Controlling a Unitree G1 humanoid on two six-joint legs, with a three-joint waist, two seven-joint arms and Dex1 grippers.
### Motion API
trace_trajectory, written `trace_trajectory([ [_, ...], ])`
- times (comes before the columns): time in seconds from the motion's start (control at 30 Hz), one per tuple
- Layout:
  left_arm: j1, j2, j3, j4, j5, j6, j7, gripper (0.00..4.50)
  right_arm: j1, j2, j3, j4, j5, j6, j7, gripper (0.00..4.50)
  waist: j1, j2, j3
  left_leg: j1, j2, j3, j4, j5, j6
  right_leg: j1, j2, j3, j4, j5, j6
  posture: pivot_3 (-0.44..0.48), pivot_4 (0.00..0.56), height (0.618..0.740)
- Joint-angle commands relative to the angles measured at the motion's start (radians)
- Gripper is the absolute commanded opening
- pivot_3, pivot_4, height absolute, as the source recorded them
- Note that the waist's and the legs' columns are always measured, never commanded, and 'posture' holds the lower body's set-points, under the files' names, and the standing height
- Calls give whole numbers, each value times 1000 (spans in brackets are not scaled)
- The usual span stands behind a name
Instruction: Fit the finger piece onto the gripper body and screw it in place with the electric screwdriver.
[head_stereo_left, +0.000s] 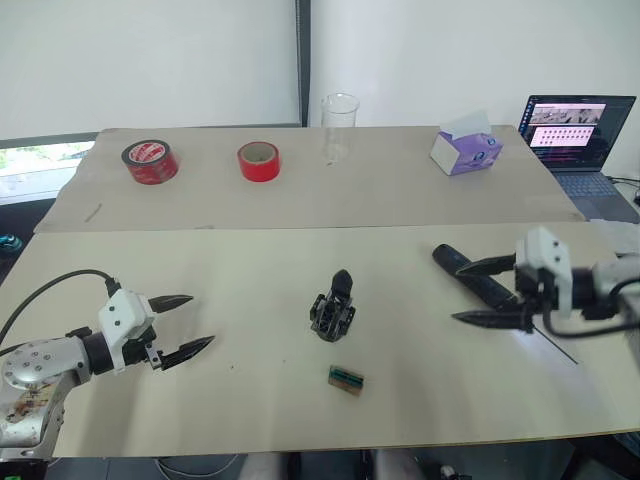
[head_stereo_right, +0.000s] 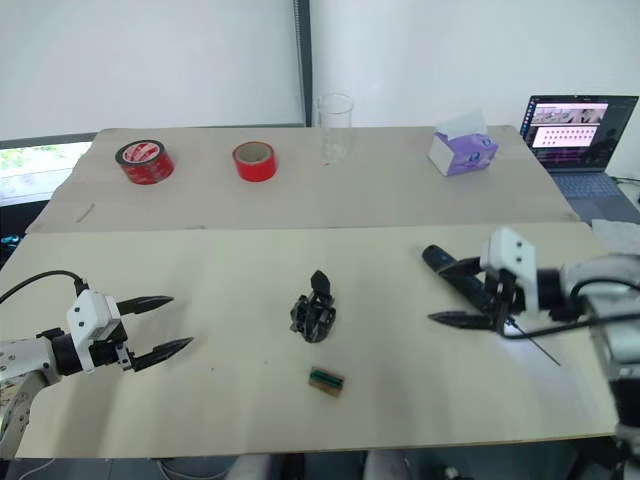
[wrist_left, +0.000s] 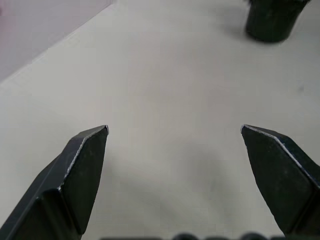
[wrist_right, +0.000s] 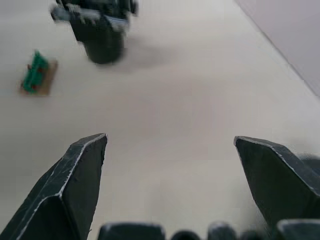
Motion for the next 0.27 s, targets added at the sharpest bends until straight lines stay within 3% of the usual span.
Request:
trace_trajectory([
  [0.03,1,-15,25,2,38,-76,39,4500,94,74,-34,-122,49,-191,22,4481,6,0,0,0,0,0,0,0,0,0,0,0,0,1,0,0,150,740],
  [0.27,49,-48,23,-33,34,-102,60,4500,118,176,-16,-81,2,-407,-21,4481,5,-1,0,2,-1,0,1,2,1,1,-1,0,1,4,-1,0,150,740],
])
